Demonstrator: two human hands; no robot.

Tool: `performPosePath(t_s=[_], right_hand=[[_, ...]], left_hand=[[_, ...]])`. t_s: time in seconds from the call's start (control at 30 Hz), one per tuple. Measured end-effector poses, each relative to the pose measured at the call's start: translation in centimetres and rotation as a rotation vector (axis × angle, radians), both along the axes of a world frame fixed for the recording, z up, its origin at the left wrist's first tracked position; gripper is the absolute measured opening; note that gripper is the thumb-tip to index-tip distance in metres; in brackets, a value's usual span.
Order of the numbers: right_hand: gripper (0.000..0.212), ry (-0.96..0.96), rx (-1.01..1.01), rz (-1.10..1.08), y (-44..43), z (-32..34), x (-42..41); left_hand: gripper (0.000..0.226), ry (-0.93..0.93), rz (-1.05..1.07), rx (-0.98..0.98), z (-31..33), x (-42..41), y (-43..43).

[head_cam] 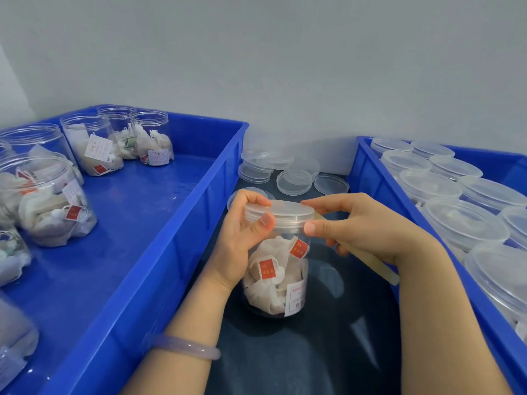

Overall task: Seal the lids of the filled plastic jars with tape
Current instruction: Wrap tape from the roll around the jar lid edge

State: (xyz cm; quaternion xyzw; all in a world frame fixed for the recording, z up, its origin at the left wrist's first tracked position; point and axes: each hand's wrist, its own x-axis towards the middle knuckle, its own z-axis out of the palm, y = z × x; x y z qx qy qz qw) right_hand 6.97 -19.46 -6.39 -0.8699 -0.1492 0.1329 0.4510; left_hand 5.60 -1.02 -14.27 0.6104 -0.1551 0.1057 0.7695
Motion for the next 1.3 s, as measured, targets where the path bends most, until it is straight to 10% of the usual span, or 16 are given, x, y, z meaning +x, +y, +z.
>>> performPosePath(t_s=[0.23,0.4,0.57,0.83,1.0,1.3], right_hand=[[0.075,-0.037,0.073,-0.009,0.8,-0.8,0.6],[0.066,-0.053,0.033,-0.117,1.0,-0.9,0.6],[0.052,-0.15,-0.052,-0.146,2.9,-0.9,0.7],[0.032,0.003,0.004,0.032,2.2,0.2,-0.2],[0.069,-0.112,-0.137,-0.114,1.0,0.5,-0.2],[0.072,0.096,-0.036,0.059,1.0,-0.4,-0.3]], left_hand=[[0.083,0.059,0.087,-0.076,-0.1,0.4,0.1],[0.045,0.108,0.471,0.081,0.8,0.4,-0.2],[0.099,0.276,0.372,0.231,1.3,0.3,-0.8],[0.071,0.276,0.374,0.18,1.1,0.3,-0.3],[0.077,0.229,0.288,0.196,1.3,0.2,0.0],[0.085,0.134,0.087,0.2,0.9,0.1,0.9]])
